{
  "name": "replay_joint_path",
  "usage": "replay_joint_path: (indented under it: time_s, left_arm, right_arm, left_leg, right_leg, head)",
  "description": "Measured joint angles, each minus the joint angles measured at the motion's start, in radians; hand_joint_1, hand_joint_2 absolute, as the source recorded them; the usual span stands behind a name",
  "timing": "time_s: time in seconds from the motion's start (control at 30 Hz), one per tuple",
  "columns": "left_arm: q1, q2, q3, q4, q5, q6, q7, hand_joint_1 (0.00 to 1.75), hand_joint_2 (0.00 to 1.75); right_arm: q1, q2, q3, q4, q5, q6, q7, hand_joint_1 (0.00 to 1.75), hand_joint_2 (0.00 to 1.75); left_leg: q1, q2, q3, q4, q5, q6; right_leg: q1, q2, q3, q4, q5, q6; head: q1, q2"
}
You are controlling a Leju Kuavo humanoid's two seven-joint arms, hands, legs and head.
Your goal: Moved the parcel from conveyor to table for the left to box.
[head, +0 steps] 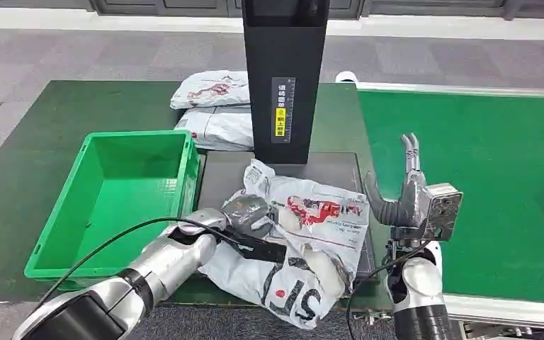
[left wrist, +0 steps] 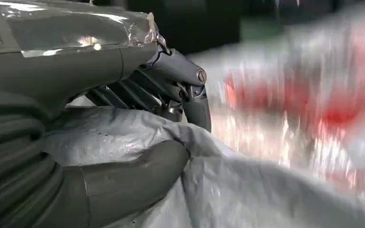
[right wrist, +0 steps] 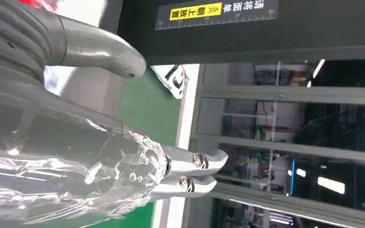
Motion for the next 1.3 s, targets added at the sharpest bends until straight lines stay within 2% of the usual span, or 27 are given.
replay_joint_path:
  time_s: [0.1, 0.17, 0.27, 0.37, 0.57, 0.63, 0.73, 0.9, 1.03, 1.17, 1.2, 1.23, 1.27, 1.3]
  left_arm:
    - [0.014, 0.016, 0.066, -0.095, -0.002, 0.251, 0.064, 1.75, 1.75]
    - [0.031, 0.030, 0.109, -0.178, -0.029, 0.319, 0.105, 1.75, 1.75]
    - [0.078, 0.055, 0.178, -0.309, -0.135, 0.545, 0.219, 1.75, 1.75]
    - [0.131, 0.081, 0.272, -0.443, -0.245, 0.685, 0.285, 1.75, 1.75]
    - [0.235, 0.090, 0.484, -0.681, -0.437, 0.707, 0.304, 1.75, 1.75]
    - [0.272, 0.116, 0.542, -0.745, -0.582, 0.707, 0.435, 1.75, 1.75]
    - [0.295, 0.154, 0.549, -0.771, -0.658, 0.707, 0.605, 1.75, 1.75]
    - [0.322, 0.203, 0.573, -0.804, -0.667, 0.707, 0.661, 1.75, 1.75]
    - [0.319, 0.307, 0.476, -0.723, -0.671, 0.658, 1.044, 1.75, 1.75]
    - [0.348, 0.373, 0.440, -0.633, -0.672, 0.607, 1.096, 1.75, 1.75]
    - [0.357, 0.386, 0.433, -0.617, -0.672, 0.603, 1.097, 1.66, 1.75]
    - [0.362, 0.397, 0.428, -0.606, -0.672, 0.602, 1.097, 0.66, 1.75]
    - [0.364, 0.405, 0.424, -0.595, -0.672, 0.597, 1.097, 0.00, 1.75]
    - [0.364, 0.414, 0.420, -0.586, -0.672, 0.587, 1.097, 0.00, 1.75]
  right_arm:
    - [0.050, 0.000, 0.000, -0.034, -0.008, -0.016, 0.000, 0.00, 1.75]
    - [0.076, 0.000, 0.000, -0.056, -0.010, -0.024, 0.000, 0.00, 1.75]
    - [0.108, 0.000, 0.000, -0.086, -0.020, -0.032, -0.001, 0.00, 1.75]
    - [0.127, 0.000, 0.000, -0.099, -0.028, -0.048, -0.001, 0.00, 1.75]
    - [0.132, 0.000, 0.000, -0.100, -0.087, -0.026, 0.006, 0.00, 1.75]
    - [0.127, 0.000, 0.000, -0.098, -0.105, -0.008, 0.014, 0.00, 1.75]
    - [0.119, -0.001, 0.000, -0.090, -0.114, -0.003, 0.020, 0.00, 1.75]
    - [0.109, -0.002, 0.000, -0.080, -0.116, 0.000, 0.020, 0.00, 1.75]
    - [0.095, -0.002, 0.000, -0.065, -0.114, 0.010, 0.032, 0.00, 1.75]
    - [0.093, -0.002, 0.000, -0.045, -0.098, 0.015, 0.038, 0.00, 1.75]
    - [0.093, -0.002, 0.000, -0.042, -0.095, 0.015, 0.039, 0.00, 1.75]
    - [0.093, -0.002, 0.000, -0.039, -0.095, 0.015, 0.039, 0.00, 1.75]
    - [0.093, -0.002, 0.000, -0.035, -0.095, 0.015, 0.039, 0.00, 1.75]
    - [0.093, -0.002, 0.000, -0.033, -0.093, 0.015, 0.039, 0.00, 1.75]
  left_leg:
    - [0.000, 0.000, -0.001, 0.000, 0.000, 0.000]
    - [0.000, 0.001, -0.001, 0.000, -0.001, 0.000]
    - [0.000, 0.002, -0.001, 0.000, -0.002, 0.000]
    - [0.000, 0.003, -0.001, -0.001, -0.002, -0.001]
    - [0.001, 0.003, -0.002, -0.001, -0.002, -0.001]
    - [0.002, 0.003, -0.001, -0.001, -0.002, -0.001]
    - [0.002, 0.005, -0.001, -0.001, -0.002, -0.001]
    - [0.002, 0.002, -0.002, -0.001, -0.002, -0.001]
    - [0.002, 0.006, 0.000, -0.001, -0.003, -0.003]
    - [0.003, 0.005, -0.001, -0.001, -0.003, -0.003]
    - [0.003, 0.005, -0.001, -0.001, -0.003, -0.003]
    - [0.003, 0.005, -0.001, -0.001, -0.003, -0.003]
    - [0.003, 0.005, -0.001, -0.001, -0.003, -0.003]
    - [0.003, 0.005, -0.001, -0.001, -0.003, -0.003]
  right_leg:
    - [0.000, 0.000, 0.000, 0.000, 0.000, 0.000]
    - [0.000, 0.000, -0.001, 0.000, -0.001, -0.001]
    - [0.000, 0.002, -0.002, 0.000, -0.001, -0.001]
    - [0.001, 0.003, -0.002, 0.000, -0.001, -0.001]
    - [0.001, 0.003, -0.002, 0.000, -0.002, -0.002]
    - [0.001, 0.003, -0.002, 0.000, -0.002, -0.002]
    - [0.002, 0.003, -0.003, 0.000, -0.002, -0.002]
    - [0.002, 0.001, -0.002, 0.000, -0.002, -0.002]
    - [0.002, 0.005, -0.003, 0.000, -0.002, -0.002]
    - [0.003, 0.004, -0.003, 0.000, -0.003, -0.004]
    - [0.004, 0.004, -0.003, 0.000, -0.003, -0.004]
    - [0.003, 0.005, -0.004, 0.000, -0.003, -0.004]
    - [0.003, 0.005, -0.004, 0.000, -0.003, -0.004]
    - [0.003, 0.004, -0.004, 0.000, -0.003, -0.004]
  head:
    - [0.000, 0.000]
    - [0.000, 0.000]
    - [0.000, 0.000]
    - [0.000, 0.000]
    - [0.000, 0.000]
    - [0.000, 0.000]
    - [0.000, 0.000]
    - [0.001, 0.000]
    - [-0.001, 0.000]
    - [0.000, 0.000]
    - [0.000, 0.000]
    - [0.000, 0.000]
    - [0.000, 0.000]
    - [0.000, 0.000]
